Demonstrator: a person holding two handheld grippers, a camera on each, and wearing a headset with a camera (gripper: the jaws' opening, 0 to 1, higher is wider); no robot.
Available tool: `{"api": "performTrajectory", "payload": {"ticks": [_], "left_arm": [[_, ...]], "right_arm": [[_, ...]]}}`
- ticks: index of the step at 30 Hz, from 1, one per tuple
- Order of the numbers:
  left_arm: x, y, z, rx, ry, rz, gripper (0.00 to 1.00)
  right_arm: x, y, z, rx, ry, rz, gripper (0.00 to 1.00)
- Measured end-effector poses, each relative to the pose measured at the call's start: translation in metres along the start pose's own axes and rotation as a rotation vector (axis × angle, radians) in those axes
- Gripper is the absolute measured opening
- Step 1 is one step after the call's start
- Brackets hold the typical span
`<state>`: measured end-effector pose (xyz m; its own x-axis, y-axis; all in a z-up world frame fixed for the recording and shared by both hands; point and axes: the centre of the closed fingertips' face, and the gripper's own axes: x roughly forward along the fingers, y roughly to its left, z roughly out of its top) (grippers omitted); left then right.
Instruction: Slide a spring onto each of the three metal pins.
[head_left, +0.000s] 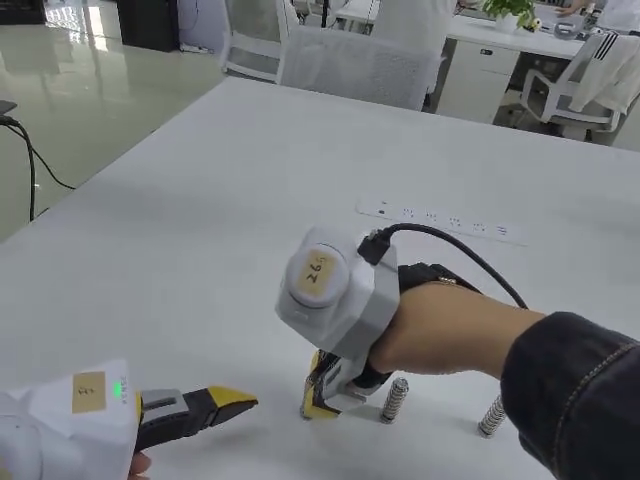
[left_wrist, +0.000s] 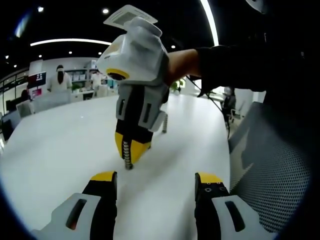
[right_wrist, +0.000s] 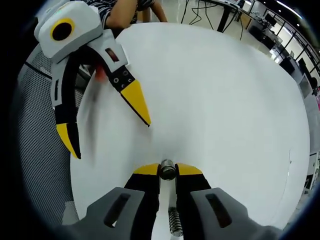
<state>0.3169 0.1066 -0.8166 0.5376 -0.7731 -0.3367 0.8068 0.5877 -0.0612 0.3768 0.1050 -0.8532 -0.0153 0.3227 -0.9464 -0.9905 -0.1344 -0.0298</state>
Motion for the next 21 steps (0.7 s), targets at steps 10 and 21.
{"api": "performTrajectory", "payload": {"ticks": [10, 21], "left_arm": [[0.0, 0.0, 0.0, -0.001, 0.004, -0.002, 0.58], [0.0, 0.001, 0.0, -0.002, 0.004, 0.001, 0.59]], "right_arm": [[0.01, 0.006, -0.011, 0.012, 0.026, 0.022, 0.13], [0.0, 0.006, -0.016, 0.037, 0.002, 0.006, 0.14]]}}
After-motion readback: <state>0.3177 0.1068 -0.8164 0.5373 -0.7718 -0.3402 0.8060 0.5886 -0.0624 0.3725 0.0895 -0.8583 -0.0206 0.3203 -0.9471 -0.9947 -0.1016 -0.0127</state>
